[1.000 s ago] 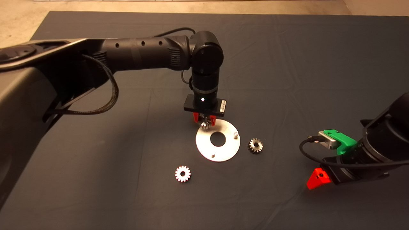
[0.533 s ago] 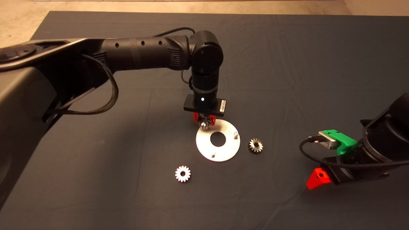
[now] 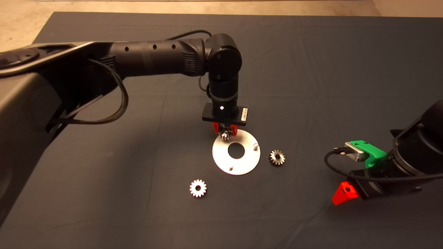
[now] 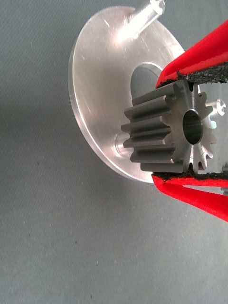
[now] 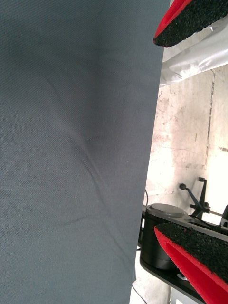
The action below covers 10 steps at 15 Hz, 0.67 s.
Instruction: Install three planetary gears onto the carrier pins
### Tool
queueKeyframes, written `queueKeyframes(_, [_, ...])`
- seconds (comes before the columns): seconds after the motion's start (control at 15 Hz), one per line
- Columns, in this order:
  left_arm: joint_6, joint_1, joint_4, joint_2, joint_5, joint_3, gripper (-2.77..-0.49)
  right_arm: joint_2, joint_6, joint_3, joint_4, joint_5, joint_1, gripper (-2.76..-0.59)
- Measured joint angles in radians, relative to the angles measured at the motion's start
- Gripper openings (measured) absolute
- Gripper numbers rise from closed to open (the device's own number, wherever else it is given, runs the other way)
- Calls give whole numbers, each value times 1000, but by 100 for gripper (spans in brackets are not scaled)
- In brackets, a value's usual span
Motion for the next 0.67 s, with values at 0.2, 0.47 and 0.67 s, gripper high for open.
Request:
queueKeyframes(0.2, [0,0,-1,0,-2,0,-237,0,0,0,0,0,0,-60])
queueKeyframes(0.47, [0,0,-1,0,-2,3,-237,0,0,0,0,0,0,-60])
queueKeyframes(0.67, [0,0,-1,0,5,8,-237,0,0,0,0,0,0,-60])
